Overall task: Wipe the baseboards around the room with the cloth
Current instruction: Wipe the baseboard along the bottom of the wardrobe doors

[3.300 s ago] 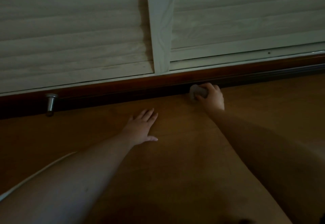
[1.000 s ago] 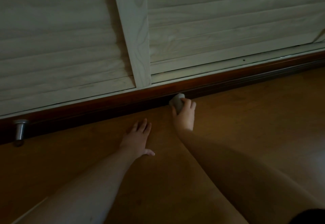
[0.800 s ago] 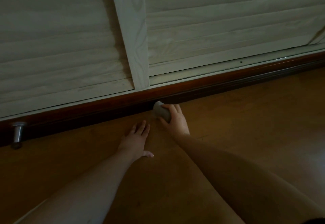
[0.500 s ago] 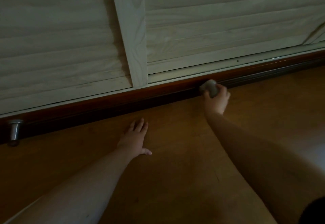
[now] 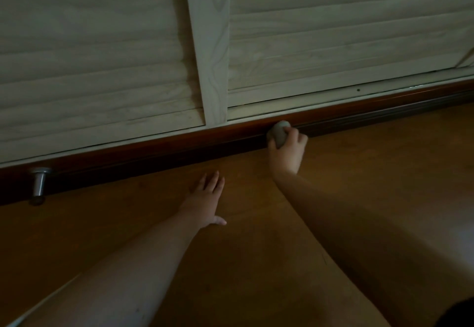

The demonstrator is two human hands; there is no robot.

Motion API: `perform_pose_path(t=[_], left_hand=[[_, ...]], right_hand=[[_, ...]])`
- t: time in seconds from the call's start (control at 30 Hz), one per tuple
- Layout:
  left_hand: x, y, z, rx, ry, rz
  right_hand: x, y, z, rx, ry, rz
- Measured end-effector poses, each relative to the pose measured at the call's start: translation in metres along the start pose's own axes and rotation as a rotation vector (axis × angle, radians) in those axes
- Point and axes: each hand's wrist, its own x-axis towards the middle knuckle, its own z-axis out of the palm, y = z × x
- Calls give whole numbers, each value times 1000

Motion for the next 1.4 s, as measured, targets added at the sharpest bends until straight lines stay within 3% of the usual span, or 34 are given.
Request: perform_pose_path(t=[0.37,0.6,0.8,1.03,1.2,1.4], left_hand=[[-26,-13,17,89,52,108],[-36,-47,26,209,11,200],[-44,-73,33,138,34,67],[-47,-68,35,-38,75,-66],[-53,-58,40,-56,87,-85],[-76,-78,17,55,171,-44]], right_hand=[[-50,-28,46,81,-213,-147],[-42,-11,30,-45,-533,-376],[-42,17,15,-53,-457,-262],[-29,21,7,-117,-530,-273],[-34,26,-6,-72,-409,-237],[-60,34,-27,-92,-271,-28]])
